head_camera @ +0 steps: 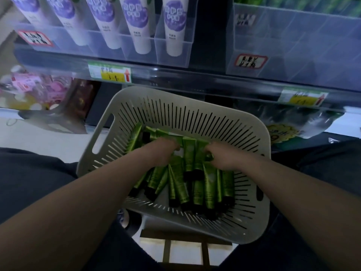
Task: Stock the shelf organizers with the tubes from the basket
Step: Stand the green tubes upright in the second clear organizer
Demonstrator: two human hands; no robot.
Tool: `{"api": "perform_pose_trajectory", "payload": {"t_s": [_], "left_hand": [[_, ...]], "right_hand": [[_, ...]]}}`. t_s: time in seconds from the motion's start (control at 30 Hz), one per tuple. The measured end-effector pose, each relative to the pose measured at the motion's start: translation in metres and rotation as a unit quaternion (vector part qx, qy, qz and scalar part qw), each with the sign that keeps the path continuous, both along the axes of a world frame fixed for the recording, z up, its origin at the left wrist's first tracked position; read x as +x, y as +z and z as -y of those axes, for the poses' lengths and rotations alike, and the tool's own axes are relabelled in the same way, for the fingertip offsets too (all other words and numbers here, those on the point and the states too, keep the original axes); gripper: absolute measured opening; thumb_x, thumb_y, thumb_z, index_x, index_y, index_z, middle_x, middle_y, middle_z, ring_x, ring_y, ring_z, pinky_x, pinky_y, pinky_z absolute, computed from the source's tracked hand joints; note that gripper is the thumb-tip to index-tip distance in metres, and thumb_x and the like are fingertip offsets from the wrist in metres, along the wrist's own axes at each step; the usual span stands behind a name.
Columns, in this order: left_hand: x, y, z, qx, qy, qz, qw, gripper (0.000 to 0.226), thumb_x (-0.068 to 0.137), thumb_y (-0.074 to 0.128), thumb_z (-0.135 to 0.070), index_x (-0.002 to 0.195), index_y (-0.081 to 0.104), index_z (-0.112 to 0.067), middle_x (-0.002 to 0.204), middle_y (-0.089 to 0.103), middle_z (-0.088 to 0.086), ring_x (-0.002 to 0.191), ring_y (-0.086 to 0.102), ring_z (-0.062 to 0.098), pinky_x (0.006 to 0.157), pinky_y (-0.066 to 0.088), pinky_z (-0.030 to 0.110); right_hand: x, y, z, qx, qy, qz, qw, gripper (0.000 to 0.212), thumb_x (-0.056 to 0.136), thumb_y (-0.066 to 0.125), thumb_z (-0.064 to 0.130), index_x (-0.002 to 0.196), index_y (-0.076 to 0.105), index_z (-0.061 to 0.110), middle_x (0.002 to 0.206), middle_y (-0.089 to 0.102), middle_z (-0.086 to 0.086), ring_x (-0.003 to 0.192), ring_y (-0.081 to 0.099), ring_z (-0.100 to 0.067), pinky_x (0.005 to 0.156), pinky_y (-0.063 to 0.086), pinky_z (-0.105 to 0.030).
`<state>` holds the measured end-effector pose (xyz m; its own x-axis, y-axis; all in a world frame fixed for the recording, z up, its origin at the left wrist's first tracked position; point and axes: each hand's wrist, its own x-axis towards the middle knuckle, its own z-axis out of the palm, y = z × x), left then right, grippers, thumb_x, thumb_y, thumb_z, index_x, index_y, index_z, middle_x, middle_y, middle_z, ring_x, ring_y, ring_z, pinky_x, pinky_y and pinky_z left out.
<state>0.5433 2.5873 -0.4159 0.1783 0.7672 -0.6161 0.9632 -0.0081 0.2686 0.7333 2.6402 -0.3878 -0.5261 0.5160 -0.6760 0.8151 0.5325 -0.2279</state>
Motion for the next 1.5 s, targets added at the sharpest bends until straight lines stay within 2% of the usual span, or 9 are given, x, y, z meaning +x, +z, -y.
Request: {"api": "perform_pose_trajectory", "payload": {"t_s": [0.13, 0.3, 0.47, 0.53, 0.63, 0.87, 1.13, 1.3, 1.5], "left_hand": [[0.002, -0.013, -0.004, 0.017, -0.060, 0.018, 0.998, 0.055, 0.085, 0.048, 0.005, 0.135, 0.045, -0.017, 0.136, 0.048, 0.008, 0.123, 0.048, 0.025, 0.100, 0.043, 0.037], [0.004, -0.024, -0.002, 0.004, -0.104, 0.050, 0.993, 0.044, 0.087, 0.049, 0.000, 0.129, 0.051, -0.013, 0.133, 0.050, 0.008, 0.120, 0.049, 0.024, 0.093, 0.040, 0.027], [0.002, -0.033, 0.000, 0.000, -0.167, 0.016, 0.986, 0.055, 0.083, 0.050, 0.002, 0.135, 0.045, -0.015, 0.139, 0.045, 0.005, 0.123, 0.046, 0.025, 0.096, 0.044, 0.032], [0.003, -0.036, 0.000, 0.016, -0.198, 0.010, 0.980, 0.056, 0.083, 0.051, 0.002, 0.136, 0.044, -0.016, 0.141, 0.043, 0.003, 0.124, 0.046, 0.025, 0.098, 0.044, 0.038], [0.005, -0.037, 0.000, 0.038, -0.212, 0.000, 0.977, 0.051, 0.086, 0.049, -0.002, 0.135, 0.046, -0.017, 0.139, 0.045, 0.002, 0.123, 0.047, 0.024, 0.096, 0.044, 0.034], [0.004, -0.031, 0.002, 0.045, -0.229, -0.018, 0.972, 0.039, 0.093, 0.046, -0.012, 0.132, 0.050, -0.016, 0.127, 0.056, 0.006, 0.112, 0.055, 0.025, 0.081, 0.045, 0.030], [-0.006, -0.020, 0.004, -0.018, -0.111, 0.036, 0.993, 0.035, 0.094, 0.050, -0.025, 0.128, 0.051, -0.018, 0.123, 0.057, 0.009, 0.111, 0.052, 0.026, 0.081, 0.039, 0.027], [-0.008, -0.012, 0.011, -0.035, -0.048, 0.066, 0.996, 0.037, 0.092, 0.053, -0.030, 0.126, 0.052, -0.016, 0.124, 0.055, 0.007, 0.110, 0.052, 0.025, 0.088, 0.044, 0.032], [0.000, 0.004, 0.016, -0.007, 0.004, 0.113, 0.994, 0.020, 0.087, 0.061, -0.030, 0.099, 0.060, -0.014, 0.088, 0.053, -0.002, 0.081, 0.050, 0.015, 0.065, 0.035, 0.025]], "right_hand": [[-0.002, -0.009, -0.005, -0.015, 0.001, 0.022, 1.000, 0.020, 0.089, 0.052, 0.009, 0.107, 0.062, 0.012, 0.104, 0.060, -0.007, 0.092, 0.058, -0.021, 0.083, 0.053, -0.037], [-0.003, -0.020, -0.007, -0.054, -0.015, 0.061, 0.997, 0.028, 0.089, 0.052, 0.006, 0.115, 0.059, 0.008, 0.109, 0.060, -0.010, 0.094, 0.059, -0.021, 0.070, 0.048, -0.028], [-0.007, -0.031, -0.004, -0.049, -0.008, 0.093, 0.994, 0.011, 0.085, 0.058, 0.007, 0.096, 0.061, 0.006, 0.078, 0.050, -0.001, 0.069, 0.048, -0.012, 0.046, 0.033, -0.022], [-0.007, -0.035, -0.003, -0.047, -0.015, 0.085, 0.995, 0.013, 0.085, 0.059, 0.007, 0.097, 0.063, 0.004, 0.077, 0.050, -0.002, 0.073, 0.049, -0.014, 0.048, 0.034, -0.022], [-0.005, -0.037, -0.002, -0.048, -0.019, 0.073, 0.996, 0.018, 0.087, 0.057, 0.009, 0.104, 0.062, 0.005, 0.096, 0.059, -0.009, 0.084, 0.055, -0.018, 0.060, 0.041, -0.025], [-0.002, -0.033, -0.004, -0.063, -0.028, 0.069, 0.995, 0.027, 0.089, 0.057, 0.015, 0.116, 0.057, 0.007, 0.114, 0.059, -0.010, 0.101, 0.056, -0.021, 0.076, 0.047, -0.028], [0.003, -0.020, -0.001, -0.060, -0.062, 0.030, 0.996, 0.039, 0.087, 0.063, 0.022, 0.123, 0.055, 0.010, 0.121, 0.057, -0.006, 0.105, 0.053, -0.019, 0.073, 0.039, -0.022], [0.005, -0.011, 0.002, -0.063, -0.096, -0.015, 0.993, 0.033, 0.083, 0.068, 0.022, 0.114, 0.063, 0.012, 0.114, 0.061, -0.004, 0.098, 0.055, -0.015, 0.075, 0.042, -0.024], [0.010, 0.000, 0.007, -0.070, -0.129, -0.064, 0.987, 0.020, 0.077, 0.074, 0.019, 0.096, 0.070, 0.017, 0.093, 0.064, 0.004, 0.086, 0.058, -0.009, 0.073, 0.046, -0.024]]}}
